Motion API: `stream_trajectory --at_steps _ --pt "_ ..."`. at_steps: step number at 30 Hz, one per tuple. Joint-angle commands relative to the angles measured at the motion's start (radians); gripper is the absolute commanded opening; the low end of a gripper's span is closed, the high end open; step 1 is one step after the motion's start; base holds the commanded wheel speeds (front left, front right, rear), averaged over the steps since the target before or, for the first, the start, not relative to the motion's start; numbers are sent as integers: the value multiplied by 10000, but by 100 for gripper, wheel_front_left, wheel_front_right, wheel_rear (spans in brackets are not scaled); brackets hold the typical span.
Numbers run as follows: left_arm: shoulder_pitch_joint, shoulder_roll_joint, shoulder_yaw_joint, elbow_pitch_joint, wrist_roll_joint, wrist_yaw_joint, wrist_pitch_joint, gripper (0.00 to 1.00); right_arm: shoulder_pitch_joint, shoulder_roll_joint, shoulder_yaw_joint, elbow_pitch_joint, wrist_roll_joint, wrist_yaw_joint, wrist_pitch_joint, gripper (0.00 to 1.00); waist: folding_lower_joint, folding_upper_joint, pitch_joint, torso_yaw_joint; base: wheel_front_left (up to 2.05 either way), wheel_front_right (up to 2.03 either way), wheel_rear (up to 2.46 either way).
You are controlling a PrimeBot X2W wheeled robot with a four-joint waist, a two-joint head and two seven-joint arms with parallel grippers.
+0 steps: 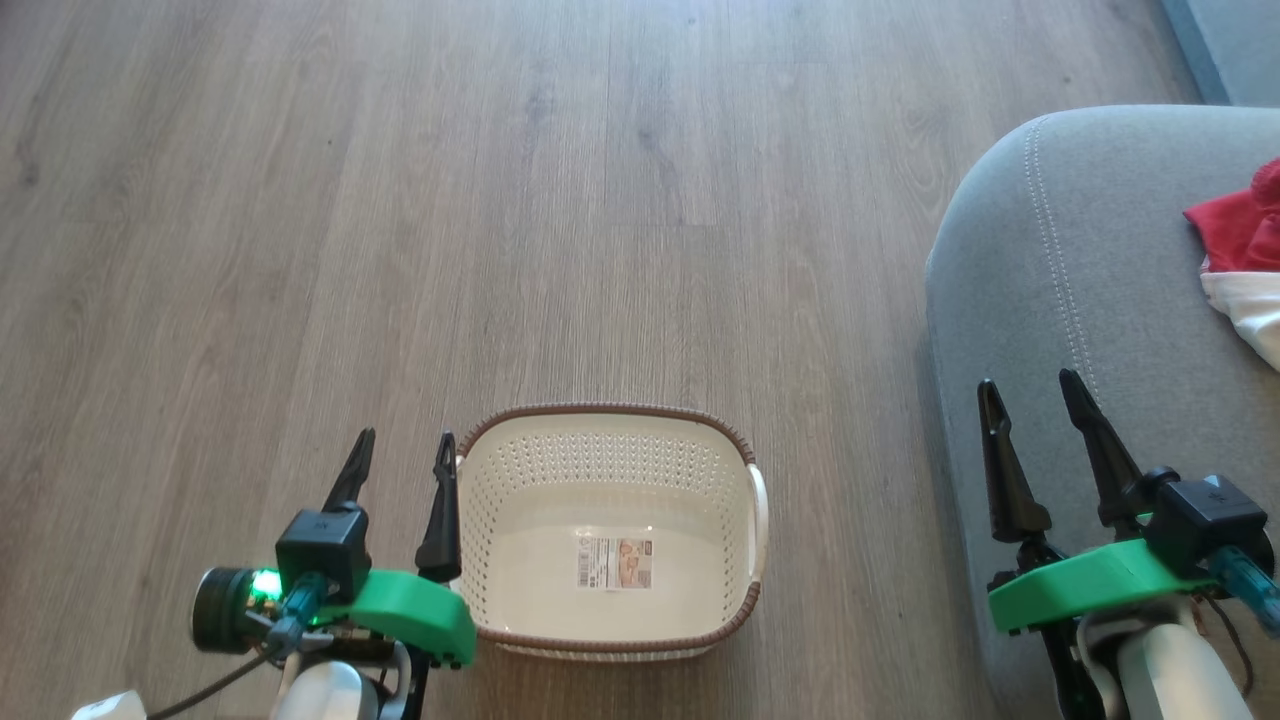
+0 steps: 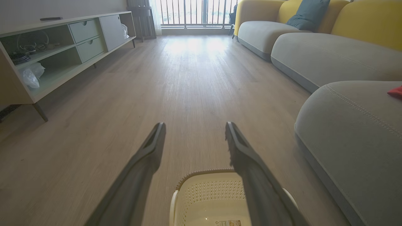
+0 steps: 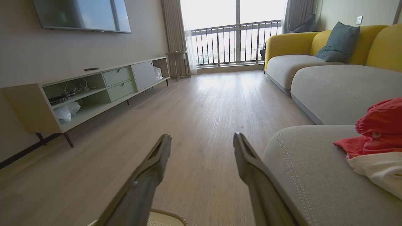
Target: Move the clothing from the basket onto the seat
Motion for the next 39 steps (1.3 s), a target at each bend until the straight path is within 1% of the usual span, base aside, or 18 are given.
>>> stream_trajectory --at_steps 1,5,15,20,39 --pt "-273 28 397 -386 0 -39 -51 100 -184 -19 191 -358 -109 -2 -49 100 1 0 10 15 0 0 0" --pt "-262 28 399 -476 -19 -90 -51 100 -206 23 155 -372 -172 -2 -49 100 1 0 35 59 0 0 0" --pt "-261 28 599 -471 -684 -299 -51 100 -271 106 53 -381 -337 -2 -49 100 1 0 98 101 0 0 0" --pt "-237 28 653 -387 -742 -423 -51 100 -288 139 67 -357 -399 -2 -49 100 1 0 89 109 0 0 0" --pt "-271 28 795 -203 -1061 -492 -51 100 -376 222 84 -361 -439 -2 -49 100 1 0 165 85 0 0 0"
